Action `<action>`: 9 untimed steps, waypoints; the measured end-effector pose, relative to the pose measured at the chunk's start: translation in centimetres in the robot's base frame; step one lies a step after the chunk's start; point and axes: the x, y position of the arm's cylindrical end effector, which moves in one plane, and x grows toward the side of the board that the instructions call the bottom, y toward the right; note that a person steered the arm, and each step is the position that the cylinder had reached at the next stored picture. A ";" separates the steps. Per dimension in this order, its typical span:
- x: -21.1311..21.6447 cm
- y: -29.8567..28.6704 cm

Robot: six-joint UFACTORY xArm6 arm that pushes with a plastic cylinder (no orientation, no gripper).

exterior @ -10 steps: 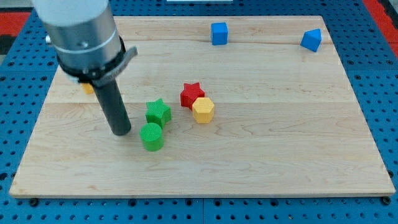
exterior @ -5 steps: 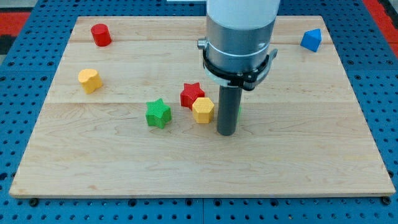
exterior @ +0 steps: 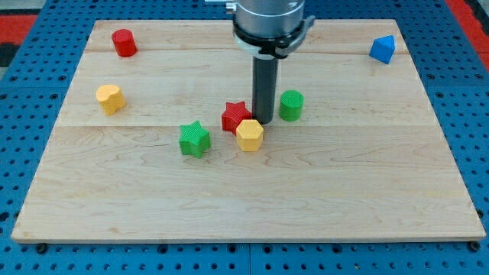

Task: Move the green circle to the center right

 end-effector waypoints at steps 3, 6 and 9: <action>-1.8 8.1; -1.8 13.3; -2.1 7.9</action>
